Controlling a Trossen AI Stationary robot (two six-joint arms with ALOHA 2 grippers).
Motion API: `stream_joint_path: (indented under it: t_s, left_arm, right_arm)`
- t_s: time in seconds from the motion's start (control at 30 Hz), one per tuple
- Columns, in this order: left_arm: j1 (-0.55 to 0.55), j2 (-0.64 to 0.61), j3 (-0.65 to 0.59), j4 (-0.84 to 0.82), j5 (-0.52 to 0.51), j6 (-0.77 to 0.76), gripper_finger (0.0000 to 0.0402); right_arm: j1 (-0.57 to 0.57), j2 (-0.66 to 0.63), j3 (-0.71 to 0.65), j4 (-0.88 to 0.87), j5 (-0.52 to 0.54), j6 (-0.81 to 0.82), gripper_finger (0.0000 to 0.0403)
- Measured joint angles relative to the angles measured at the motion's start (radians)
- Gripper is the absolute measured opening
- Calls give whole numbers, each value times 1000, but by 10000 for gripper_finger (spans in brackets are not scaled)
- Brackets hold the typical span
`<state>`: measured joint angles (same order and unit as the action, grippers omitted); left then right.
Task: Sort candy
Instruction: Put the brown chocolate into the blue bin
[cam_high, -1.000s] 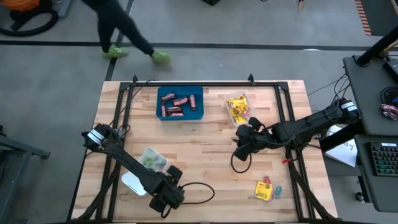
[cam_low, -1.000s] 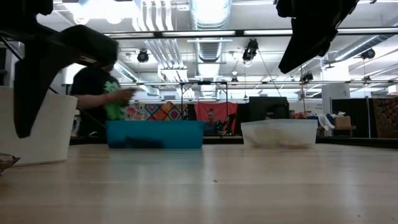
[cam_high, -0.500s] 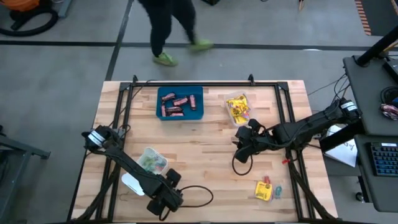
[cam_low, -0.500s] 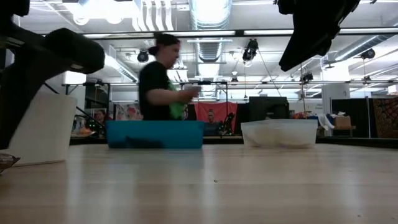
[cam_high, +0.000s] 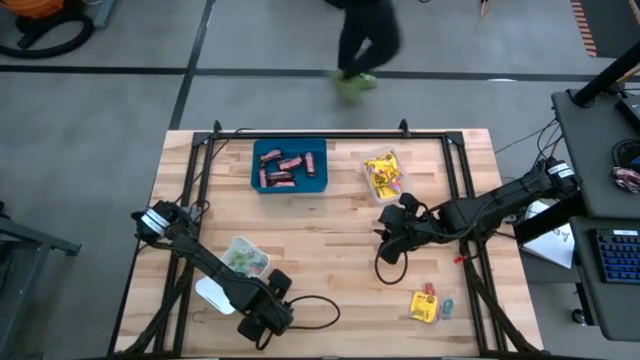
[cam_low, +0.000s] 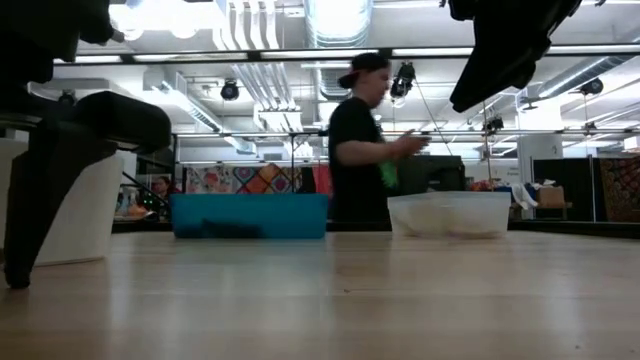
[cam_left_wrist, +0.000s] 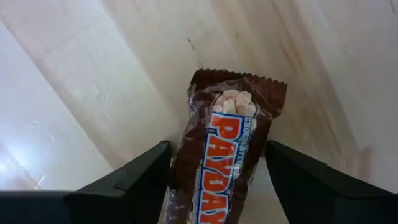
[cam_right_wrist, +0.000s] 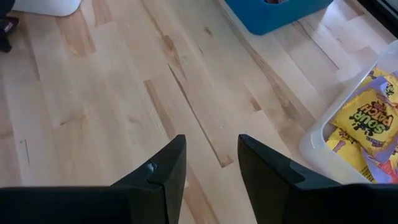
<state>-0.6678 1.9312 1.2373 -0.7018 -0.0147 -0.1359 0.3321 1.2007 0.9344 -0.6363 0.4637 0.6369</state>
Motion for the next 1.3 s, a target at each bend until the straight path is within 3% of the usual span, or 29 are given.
stream_joint_path:
  t_s: [0.57, 0.9, 1.17, 1.3]
  left_arm:
    - [2, 3, 12, 10, -5, 24, 120]
    - [6, -25, 118, -4, -98, 104, 113]
    - [57, -147, 123, -26, -286, 265, 113]
    - [132, -234, 111, -40, -317, 326, 113]
  right_arm:
    - [0, 0, 0, 14, 0, 0, 139]
    - [0, 0, 0, 13, 0, -4, 141]
    - [0, 0, 0, 13, 0, -8, 139]
    - [4, 0, -2, 4, 0, -8, 133]
